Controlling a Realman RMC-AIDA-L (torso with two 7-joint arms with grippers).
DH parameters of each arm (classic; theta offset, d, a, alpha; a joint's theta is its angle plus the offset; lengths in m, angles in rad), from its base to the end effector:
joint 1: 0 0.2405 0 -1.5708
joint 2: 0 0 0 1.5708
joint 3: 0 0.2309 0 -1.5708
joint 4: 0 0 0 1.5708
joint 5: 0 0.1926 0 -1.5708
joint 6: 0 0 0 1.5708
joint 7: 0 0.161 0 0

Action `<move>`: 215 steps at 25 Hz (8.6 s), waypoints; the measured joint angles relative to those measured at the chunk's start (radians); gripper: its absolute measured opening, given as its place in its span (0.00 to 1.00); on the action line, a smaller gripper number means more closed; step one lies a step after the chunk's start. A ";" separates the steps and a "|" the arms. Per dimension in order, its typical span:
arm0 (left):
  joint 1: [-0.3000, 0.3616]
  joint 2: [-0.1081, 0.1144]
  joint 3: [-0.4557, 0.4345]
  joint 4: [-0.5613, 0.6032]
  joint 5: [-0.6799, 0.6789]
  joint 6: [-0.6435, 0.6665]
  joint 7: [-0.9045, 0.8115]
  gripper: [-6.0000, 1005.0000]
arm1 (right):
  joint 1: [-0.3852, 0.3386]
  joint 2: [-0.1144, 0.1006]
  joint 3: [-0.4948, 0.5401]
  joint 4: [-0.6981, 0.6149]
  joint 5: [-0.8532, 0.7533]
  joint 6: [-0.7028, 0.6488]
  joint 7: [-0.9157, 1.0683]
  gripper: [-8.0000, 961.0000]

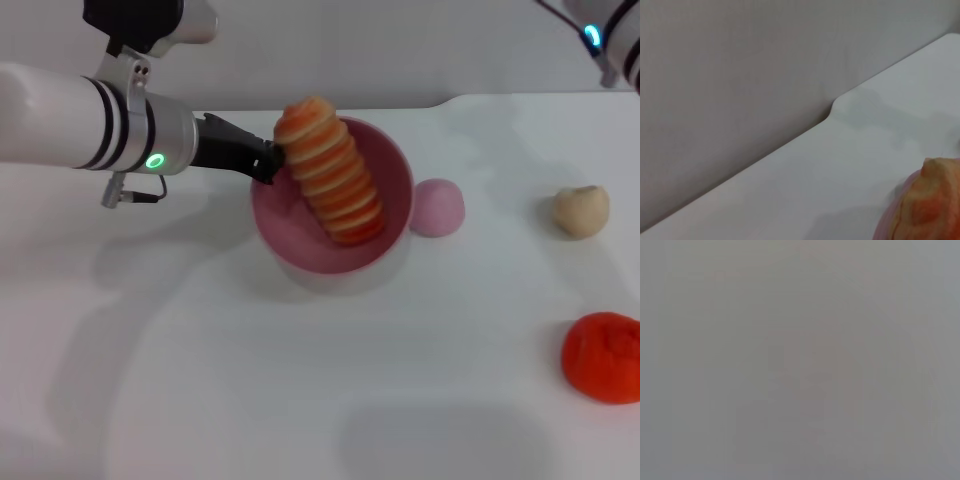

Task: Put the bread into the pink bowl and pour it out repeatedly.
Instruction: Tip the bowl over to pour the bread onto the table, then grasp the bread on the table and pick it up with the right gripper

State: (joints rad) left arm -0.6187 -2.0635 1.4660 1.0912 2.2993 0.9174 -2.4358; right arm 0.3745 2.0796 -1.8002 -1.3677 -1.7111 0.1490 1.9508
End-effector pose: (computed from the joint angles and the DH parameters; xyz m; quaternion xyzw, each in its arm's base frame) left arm -0.1566 0.3904 -0.0313 -0.9149 -0.2936 -0.0249 0.2760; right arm 0.0926 0.4034 0.0466 -0.7410 0.1692 0.2994 0.5767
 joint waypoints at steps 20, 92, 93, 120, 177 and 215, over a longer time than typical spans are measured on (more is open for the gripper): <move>0.035 0.000 0.104 0.005 -0.060 -0.180 0.009 0.05 | -0.021 -0.003 -0.113 0.580 -0.796 0.853 1.025 0.61; 0.178 -0.005 0.652 0.108 0.001 -0.981 0.259 0.05 | -0.054 0.000 -0.208 0.680 -0.748 0.914 1.004 0.61; 0.176 -0.005 0.655 0.108 0.001 -0.981 0.255 0.05 | -0.052 0.000 -0.211 0.681 -0.748 0.914 1.004 0.61; 0.006 0.030 -0.235 -0.053 -0.126 -0.012 0.118 0.05 | 0.082 -0.040 -0.076 0.502 -0.731 0.097 0.986 0.61; 0.050 0.008 -0.300 -0.090 -0.021 0.145 0.034 0.05 | 0.490 -0.004 0.201 0.403 -0.966 -1.332 0.315 0.62; 0.048 0.008 -0.299 -0.103 -0.021 0.135 0.041 0.05 | 0.416 0.000 0.085 0.399 -0.920 -1.266 0.320 0.44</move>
State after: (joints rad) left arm -0.5708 -2.0552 1.1672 0.9879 2.2783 1.0522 -2.3944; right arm 0.7901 2.0801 -1.7149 -0.9690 -2.6310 -1.1171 2.2712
